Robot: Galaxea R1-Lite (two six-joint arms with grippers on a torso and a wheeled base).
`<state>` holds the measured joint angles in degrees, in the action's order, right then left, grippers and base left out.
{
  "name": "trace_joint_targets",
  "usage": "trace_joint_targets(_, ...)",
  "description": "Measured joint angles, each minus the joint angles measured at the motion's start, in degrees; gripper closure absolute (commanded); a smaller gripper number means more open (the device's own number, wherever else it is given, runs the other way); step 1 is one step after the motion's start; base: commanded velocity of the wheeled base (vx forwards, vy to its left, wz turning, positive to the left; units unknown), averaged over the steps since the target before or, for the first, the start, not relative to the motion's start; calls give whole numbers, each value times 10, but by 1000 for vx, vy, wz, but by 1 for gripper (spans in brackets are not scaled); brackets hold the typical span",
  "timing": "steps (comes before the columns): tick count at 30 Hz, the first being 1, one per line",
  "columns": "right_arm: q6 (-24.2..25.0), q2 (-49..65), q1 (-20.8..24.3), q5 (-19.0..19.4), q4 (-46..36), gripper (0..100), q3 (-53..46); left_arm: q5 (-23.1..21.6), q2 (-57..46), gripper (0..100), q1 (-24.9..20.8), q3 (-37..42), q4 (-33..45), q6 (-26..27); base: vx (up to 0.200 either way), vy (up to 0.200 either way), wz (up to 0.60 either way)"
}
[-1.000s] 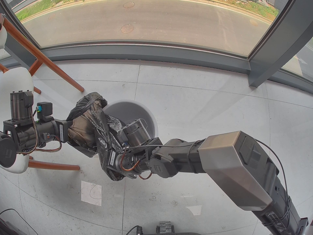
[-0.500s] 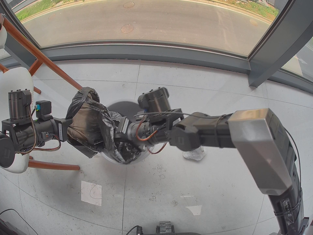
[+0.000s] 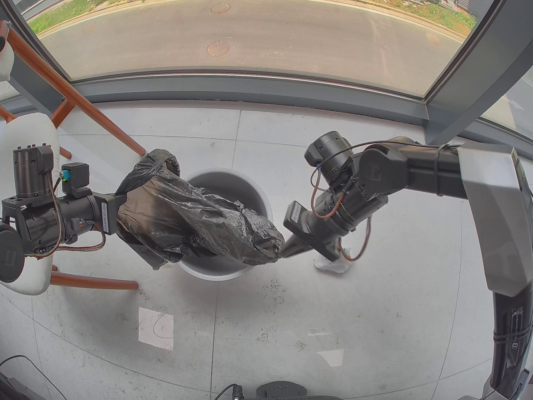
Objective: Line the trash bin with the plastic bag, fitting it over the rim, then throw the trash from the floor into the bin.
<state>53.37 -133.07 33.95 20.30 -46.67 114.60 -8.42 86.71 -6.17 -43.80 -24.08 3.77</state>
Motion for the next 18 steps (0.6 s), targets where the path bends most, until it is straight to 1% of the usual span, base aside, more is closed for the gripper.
trace_joint_targets(2,-5,6,-11,-13,-47,100,0,1,0,100,-2,-3,0,1,0,200,0)
trace_joint_targets(4,-12,10,-19,-31,-74,100,0,1,-1,100,-6,-7,1,4,0,200,0)
trace_joint_targets(8,-31,12,-49,-72,-73,100,0,7,-1,100,-30,-21,2,24,0,200,0)
trace_joint_targets(11,-37,12,-60,-82,-73,100,0,15,0,100,-56,-28,2,31,0,200,0)
trace_joint_targets(14,-48,9,-67,-89,-107,100,0,35,3,100,-90,-32,4,34,0,200,0)
trace_joint_targets(16,-71,5,-69,-95,-138,100,0,53,7,100,-117,-34,4,35,0,200,0)
trace_joint_targets(17,-85,4,-70,-97,-147,100,0,57,9,100,-124,-35,4,35,0,200,0)
trace_joint_targets(18,-108,2,-72,-98,-158,100,0,62,10,100,-134,-35,4,36,0,200,0)
